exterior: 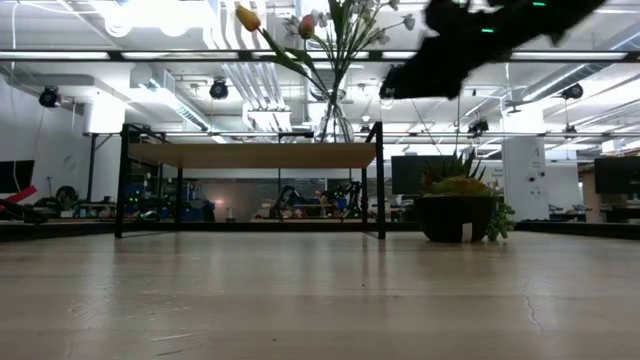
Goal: Pick and place flowers into a vace then onto a shelf
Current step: Put the transparent flower vase on the shelf
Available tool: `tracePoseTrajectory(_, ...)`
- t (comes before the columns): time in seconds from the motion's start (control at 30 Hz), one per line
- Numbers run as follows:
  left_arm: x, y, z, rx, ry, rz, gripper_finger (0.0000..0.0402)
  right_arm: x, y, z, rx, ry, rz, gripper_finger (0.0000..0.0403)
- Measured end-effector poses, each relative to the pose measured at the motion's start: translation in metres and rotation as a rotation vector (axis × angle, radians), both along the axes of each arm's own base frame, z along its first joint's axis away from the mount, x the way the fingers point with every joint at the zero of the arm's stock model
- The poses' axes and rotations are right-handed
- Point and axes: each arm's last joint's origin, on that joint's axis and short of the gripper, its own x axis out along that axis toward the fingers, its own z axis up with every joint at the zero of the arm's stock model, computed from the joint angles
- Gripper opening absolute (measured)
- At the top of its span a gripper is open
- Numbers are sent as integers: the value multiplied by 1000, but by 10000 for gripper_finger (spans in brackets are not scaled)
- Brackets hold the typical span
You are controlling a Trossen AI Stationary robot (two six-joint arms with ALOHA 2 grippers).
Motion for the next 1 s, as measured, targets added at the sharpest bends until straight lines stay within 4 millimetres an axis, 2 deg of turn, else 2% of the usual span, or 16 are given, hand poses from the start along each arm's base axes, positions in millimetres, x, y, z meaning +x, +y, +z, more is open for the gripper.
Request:
tracePoseTrajectory(0.13,0,0,0,7,3,0,177,-35,30,-27,32,-53,141,233)
tracePoseTrajectory(0.2,0,0,0,7,3,-1,177,-51,40,-34,46,-115,194,226)
tracePoseTrajectory(0.37,0,0,-1,8,5,-1,177,-85,52,-43,92,-228,264,207)
tracePoseTrajectory(0.5,0,0,-1,9,6,-1,177,-106,56,-52,57,-278,293,195)
tracePoseTrajectory(0.67,1,0,-1,9,8,-1,177,-125,57,-60,9,-372,371,180)
tracePoseTrajectory(0.83,1,1,-1,17,6,52,177,-136,62,-58,-32,-500,665,170)
tracePoseTrajectory(0.9,0,2,-1,21,4,85,177,-138,62,-56,-53,-526,688,165)
tracePoseTrajectory(1.0,0,3,-1,23,4,95,177,-138,60,-58,-100,-513,631,150)
